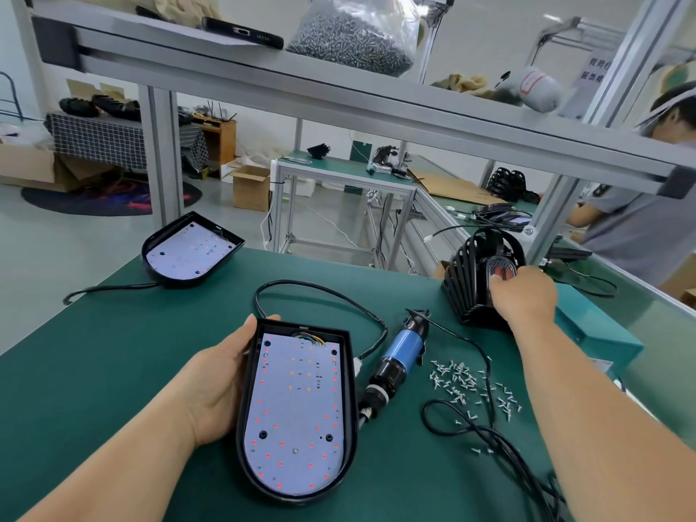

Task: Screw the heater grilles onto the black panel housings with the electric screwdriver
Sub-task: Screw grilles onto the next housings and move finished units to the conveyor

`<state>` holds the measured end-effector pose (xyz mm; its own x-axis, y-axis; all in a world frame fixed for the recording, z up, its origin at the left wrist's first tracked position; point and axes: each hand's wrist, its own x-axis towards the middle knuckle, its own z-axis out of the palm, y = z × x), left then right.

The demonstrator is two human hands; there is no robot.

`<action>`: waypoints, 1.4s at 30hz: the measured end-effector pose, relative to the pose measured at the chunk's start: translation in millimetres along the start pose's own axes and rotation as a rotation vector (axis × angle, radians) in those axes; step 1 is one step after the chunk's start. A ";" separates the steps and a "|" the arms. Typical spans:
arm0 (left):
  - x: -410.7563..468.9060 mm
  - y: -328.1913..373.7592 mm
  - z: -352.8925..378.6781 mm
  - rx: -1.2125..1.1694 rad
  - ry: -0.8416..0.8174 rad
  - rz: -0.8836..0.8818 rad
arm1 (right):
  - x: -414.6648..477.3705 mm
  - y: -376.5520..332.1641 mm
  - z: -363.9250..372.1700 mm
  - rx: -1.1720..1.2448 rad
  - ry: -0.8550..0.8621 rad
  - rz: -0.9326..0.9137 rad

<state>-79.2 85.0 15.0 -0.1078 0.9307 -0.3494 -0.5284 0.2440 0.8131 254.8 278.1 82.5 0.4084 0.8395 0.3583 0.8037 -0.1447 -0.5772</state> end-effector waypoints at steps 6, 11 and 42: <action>0.6 -2.8 1.5 0.035 0.032 -0.008 | 7.0 4.4 10.0 -0.113 -0.086 -0.001; 0.1 -2.4 1.6 0.036 0.017 -0.017 | 8.8 10.1 15.7 -0.139 -0.149 0.040; -1.5 2.4 5.9 -0.130 0.107 0.124 | -151.8 -87.0 -30.6 0.159 -0.610 -0.796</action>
<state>-75.4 85.7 20.2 -0.2644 0.9155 -0.3033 -0.6091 0.0853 0.7885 136.1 147.2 100.7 -0.5466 0.7923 0.2712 0.6610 0.6070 -0.4411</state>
